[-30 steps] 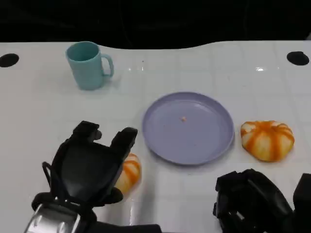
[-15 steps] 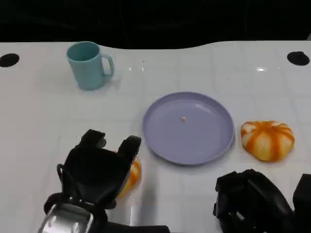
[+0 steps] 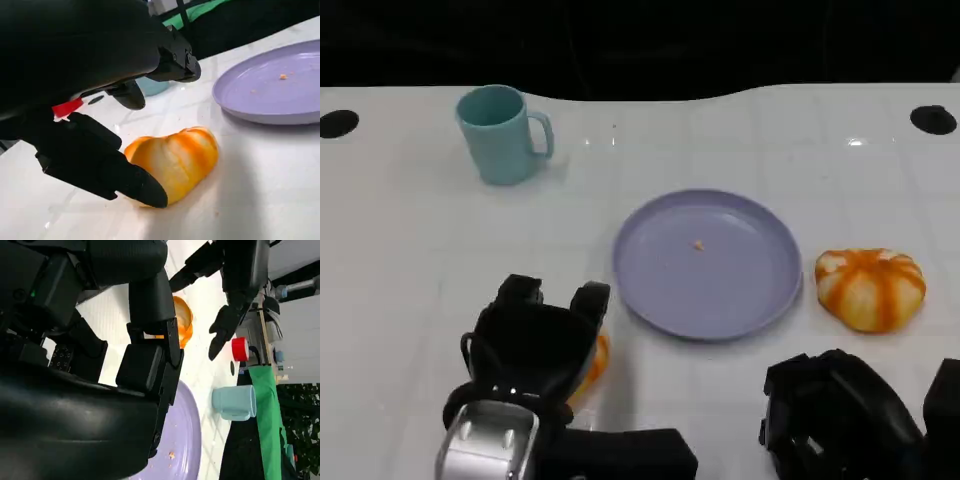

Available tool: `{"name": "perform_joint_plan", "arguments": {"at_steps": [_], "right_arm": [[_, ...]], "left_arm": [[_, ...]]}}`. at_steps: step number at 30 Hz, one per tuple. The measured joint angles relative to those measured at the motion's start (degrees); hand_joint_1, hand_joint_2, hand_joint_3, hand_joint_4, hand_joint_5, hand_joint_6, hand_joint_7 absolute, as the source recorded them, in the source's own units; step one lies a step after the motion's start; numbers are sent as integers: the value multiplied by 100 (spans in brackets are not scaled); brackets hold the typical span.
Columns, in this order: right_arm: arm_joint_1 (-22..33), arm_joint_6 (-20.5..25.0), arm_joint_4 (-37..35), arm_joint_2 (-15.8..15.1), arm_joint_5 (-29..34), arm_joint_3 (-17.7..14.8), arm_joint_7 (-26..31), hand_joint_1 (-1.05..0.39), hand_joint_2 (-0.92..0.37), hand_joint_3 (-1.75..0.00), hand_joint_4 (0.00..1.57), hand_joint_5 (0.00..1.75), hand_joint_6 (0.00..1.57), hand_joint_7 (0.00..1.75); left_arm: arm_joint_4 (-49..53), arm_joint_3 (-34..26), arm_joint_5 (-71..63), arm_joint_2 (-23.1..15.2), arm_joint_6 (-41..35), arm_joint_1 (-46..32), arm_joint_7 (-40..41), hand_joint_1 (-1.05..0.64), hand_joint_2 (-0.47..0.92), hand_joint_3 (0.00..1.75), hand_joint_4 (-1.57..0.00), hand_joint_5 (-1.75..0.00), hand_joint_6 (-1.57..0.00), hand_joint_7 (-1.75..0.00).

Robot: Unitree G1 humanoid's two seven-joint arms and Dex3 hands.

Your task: Grasp the bread from the table and place it into the plate.

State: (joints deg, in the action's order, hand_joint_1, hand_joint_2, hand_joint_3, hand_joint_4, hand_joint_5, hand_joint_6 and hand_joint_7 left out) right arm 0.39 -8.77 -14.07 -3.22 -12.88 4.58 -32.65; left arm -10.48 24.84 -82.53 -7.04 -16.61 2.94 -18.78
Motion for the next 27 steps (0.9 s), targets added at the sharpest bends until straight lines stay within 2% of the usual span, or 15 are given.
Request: {"name": "perform_joint_plan", "arguments": {"at_steps": [20,27], "right_arm": [[27,-19,31,-5,8,3,18,-105,-2,-136,156,129,157,99],[31,-41,38,-7,11,4,16,-105,-2,-137,156,129,157,100]], "left_arm": [[826,149,344,2,-458,380,159,-62,69,1,-1,-82,-14,0],[1287,216,645,-41,-461,644,391,-51,74,2,-6,-83,-25,-5]]}}
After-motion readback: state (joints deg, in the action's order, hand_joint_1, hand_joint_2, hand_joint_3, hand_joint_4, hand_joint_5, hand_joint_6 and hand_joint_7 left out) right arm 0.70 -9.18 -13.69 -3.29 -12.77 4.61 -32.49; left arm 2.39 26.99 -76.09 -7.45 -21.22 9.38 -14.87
